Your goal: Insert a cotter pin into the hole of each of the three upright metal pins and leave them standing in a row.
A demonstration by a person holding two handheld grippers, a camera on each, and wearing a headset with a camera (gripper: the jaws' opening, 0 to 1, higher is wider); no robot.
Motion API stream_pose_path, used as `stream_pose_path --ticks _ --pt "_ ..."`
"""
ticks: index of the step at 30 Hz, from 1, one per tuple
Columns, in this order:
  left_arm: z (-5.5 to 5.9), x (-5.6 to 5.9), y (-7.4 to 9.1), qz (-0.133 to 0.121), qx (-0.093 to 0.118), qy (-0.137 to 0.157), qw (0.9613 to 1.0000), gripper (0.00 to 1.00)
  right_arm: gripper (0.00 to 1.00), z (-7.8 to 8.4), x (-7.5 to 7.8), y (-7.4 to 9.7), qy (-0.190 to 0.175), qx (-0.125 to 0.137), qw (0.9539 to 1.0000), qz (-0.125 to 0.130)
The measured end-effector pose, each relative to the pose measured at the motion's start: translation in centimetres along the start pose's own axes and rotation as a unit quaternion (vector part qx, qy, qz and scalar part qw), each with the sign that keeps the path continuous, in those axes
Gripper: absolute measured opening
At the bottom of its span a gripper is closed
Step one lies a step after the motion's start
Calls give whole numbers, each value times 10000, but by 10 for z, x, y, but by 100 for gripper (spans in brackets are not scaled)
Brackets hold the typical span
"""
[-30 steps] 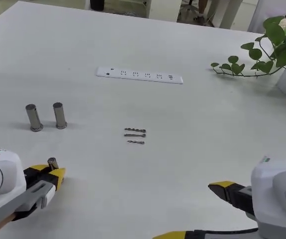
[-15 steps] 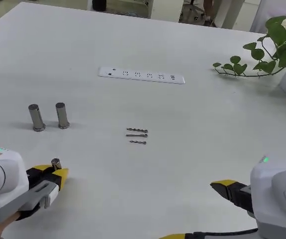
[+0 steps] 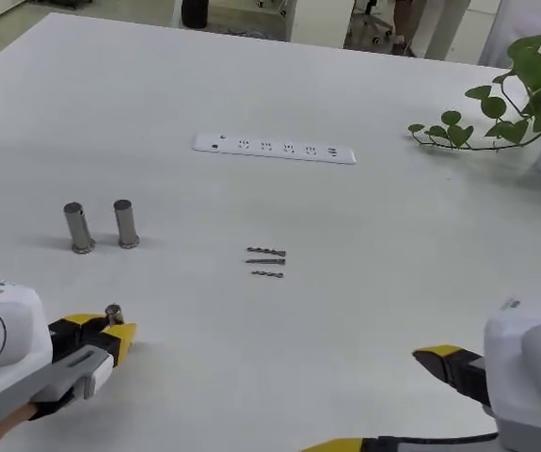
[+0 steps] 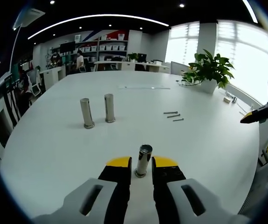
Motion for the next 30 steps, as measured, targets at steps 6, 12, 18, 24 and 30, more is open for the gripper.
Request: stream_pose_path --ticks 6,12,18,24,30 --pt "0 4 4 126 -31 -41 9999 26 96 0 -1 -1 -3 -4 10000 -8" --pt "-4 14 11 470 67 -1 9989 33 96 -1 -1 -2 -10 19 10000 0" --pt "-12 21 14 691 235 -97 9973 47 96 -1 -2 -3 11 16 10000 0" --pt "-16 26 19 809 225 -255 9961 56 96 -2 0 -3 12 28 10000 44" --pt "-17 26 24 945 134 -116 9954 71 95 -5 6 -1 20 44 9999 115"
Point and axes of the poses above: the centre of the closed fingertips' face, and the gripper's own axes: y roughly backward along the fingers, x roughly to its right, z roughly out of its underside, the point moved 2 cm from there along y, roughly backward along the fingers, and after that the axes turned 11 degrees about y, right-handed, at the moved point
